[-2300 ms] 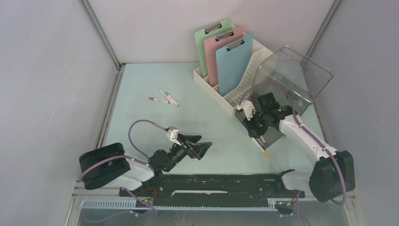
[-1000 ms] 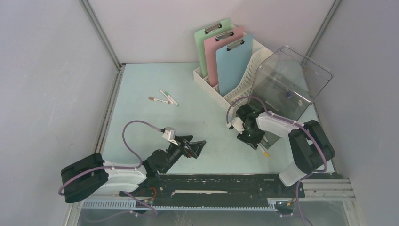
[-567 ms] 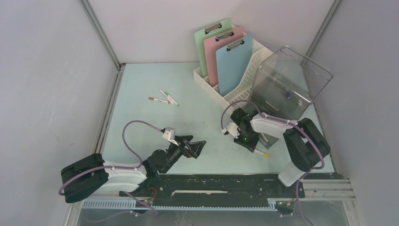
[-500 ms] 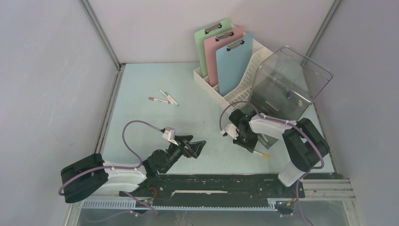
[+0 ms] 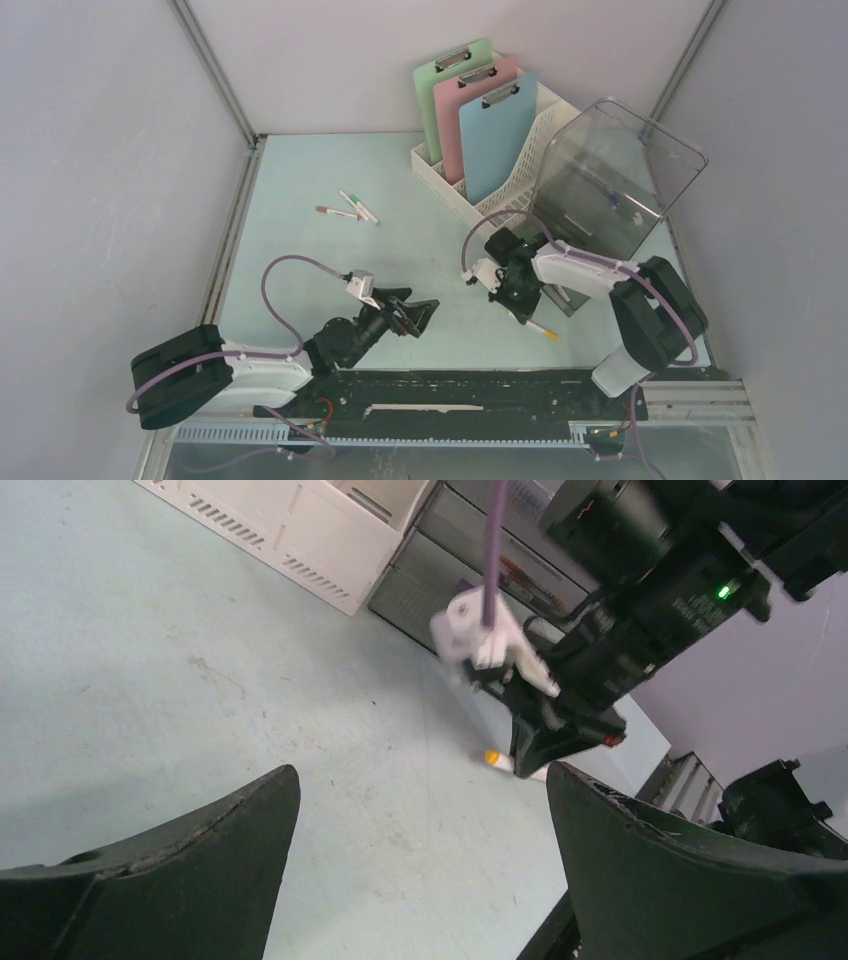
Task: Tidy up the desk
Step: Pick up the stationery from the center of the board, then place the stationery in the drawer.
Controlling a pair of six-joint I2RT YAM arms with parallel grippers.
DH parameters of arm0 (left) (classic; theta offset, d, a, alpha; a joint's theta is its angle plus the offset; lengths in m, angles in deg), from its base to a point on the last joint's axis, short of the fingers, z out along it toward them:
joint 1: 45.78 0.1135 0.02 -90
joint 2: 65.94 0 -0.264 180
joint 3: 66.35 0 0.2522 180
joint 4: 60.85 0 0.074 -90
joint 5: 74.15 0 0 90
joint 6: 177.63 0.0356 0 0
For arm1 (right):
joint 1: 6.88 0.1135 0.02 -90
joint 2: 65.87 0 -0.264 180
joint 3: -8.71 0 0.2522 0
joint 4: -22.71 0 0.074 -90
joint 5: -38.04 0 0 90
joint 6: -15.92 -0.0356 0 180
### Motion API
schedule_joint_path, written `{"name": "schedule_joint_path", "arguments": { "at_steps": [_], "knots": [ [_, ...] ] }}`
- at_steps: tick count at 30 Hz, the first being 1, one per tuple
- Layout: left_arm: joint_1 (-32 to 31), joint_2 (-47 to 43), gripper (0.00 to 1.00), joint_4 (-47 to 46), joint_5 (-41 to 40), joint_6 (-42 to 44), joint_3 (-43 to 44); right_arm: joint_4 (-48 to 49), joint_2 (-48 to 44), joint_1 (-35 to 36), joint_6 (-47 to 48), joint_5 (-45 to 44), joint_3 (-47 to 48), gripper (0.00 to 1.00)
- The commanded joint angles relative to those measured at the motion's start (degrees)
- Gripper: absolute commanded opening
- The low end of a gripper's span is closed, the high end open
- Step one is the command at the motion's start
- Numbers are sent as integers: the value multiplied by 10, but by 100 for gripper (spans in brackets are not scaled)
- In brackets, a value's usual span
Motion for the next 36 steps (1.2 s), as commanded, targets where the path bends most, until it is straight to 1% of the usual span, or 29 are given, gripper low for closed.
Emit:
{"name": "schedule_joint_path", "arguments": {
  "at_steps": [1,6,10,15,18,22,27,36],
  "knots": [
    [3,30,100,-47,32,-9,16,24,-88,-37,-12,85,22,0],
    [3,104,100,-111,88,-21,43,27,-153,-89,-16,143,27,0],
    [3,185,100,-176,133,-42,77,27,-199,-125,-24,203,32,0],
    [-9,244,100,-177,162,-48,135,28,-239,-174,-29,253,35,0],
    [-11,264,100,-178,172,-52,152,29,-256,-196,-29,258,35,0],
    [-15,283,100,-178,182,-60,170,30,-276,-207,-27,259,35,0],
    [-19,297,100,-178,185,-65,179,36,-286,-220,-24,223,35,0],
    [-19,297,100,-178,175,-63,169,52,-303,-250,-26,182,29,0]
  ]
}}
